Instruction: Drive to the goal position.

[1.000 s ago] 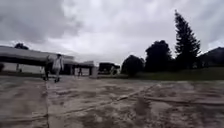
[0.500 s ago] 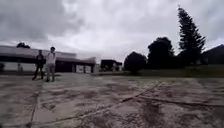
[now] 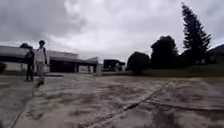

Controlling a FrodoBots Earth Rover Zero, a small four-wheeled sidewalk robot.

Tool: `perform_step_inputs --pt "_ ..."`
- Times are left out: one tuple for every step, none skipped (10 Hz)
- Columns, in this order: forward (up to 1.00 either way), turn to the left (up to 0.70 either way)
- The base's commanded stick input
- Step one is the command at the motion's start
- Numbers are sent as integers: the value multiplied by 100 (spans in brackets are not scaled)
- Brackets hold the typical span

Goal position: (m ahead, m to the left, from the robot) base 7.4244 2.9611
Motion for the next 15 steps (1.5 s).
perform_step_inputs --pt "70 0" --pt "70 0" --pt "70 0" --pt "70 0" --pt "70 0" --pt "70 0" --pt "70 0" --pt "70 0" --pt "70 0" --pt "70 0" --pt "70 0" --pt "70 0" --pt "70 0" --pt "70 0" --pt "70 0"
